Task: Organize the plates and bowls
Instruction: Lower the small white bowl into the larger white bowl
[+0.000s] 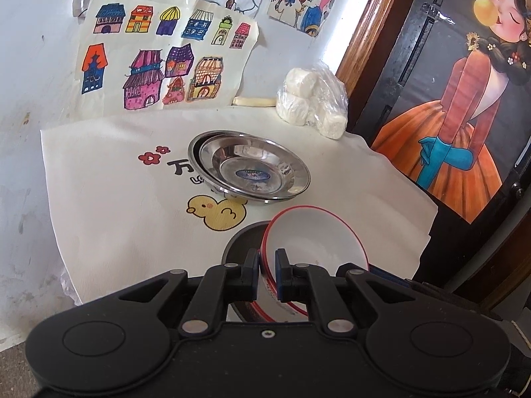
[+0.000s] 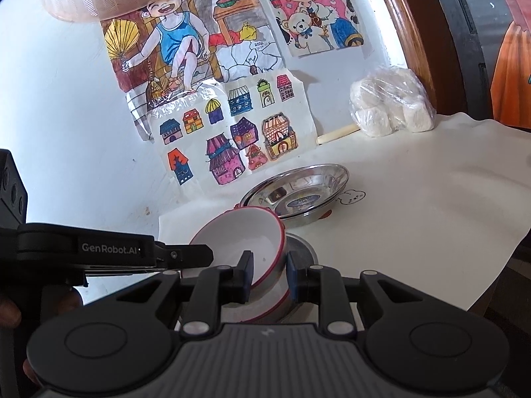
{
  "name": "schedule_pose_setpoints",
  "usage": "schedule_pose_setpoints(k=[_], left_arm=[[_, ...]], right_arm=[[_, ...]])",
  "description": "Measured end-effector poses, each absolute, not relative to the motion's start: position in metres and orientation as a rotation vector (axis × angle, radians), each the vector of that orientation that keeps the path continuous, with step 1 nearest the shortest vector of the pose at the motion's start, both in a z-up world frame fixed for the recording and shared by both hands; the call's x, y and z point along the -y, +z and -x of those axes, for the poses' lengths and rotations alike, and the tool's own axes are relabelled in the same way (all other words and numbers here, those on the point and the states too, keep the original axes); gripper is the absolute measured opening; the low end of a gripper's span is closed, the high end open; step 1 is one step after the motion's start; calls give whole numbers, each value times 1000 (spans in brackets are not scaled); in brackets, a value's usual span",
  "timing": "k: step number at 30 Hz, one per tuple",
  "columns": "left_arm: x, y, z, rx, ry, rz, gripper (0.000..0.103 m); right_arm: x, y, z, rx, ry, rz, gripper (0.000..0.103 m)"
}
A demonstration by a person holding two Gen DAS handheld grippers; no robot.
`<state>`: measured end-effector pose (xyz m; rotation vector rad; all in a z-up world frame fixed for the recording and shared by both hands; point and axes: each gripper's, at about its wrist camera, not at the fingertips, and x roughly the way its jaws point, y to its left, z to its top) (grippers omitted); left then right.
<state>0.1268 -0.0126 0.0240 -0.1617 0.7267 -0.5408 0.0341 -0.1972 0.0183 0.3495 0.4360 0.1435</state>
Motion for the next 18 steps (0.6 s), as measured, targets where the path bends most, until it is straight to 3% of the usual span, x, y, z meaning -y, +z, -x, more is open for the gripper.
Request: schedule_pose_setpoints(k=[18], left_arm=[[9,18,-125,-754,-530,149,10]], right_arm=[[197,14,-38,-476,163,-351,25]])
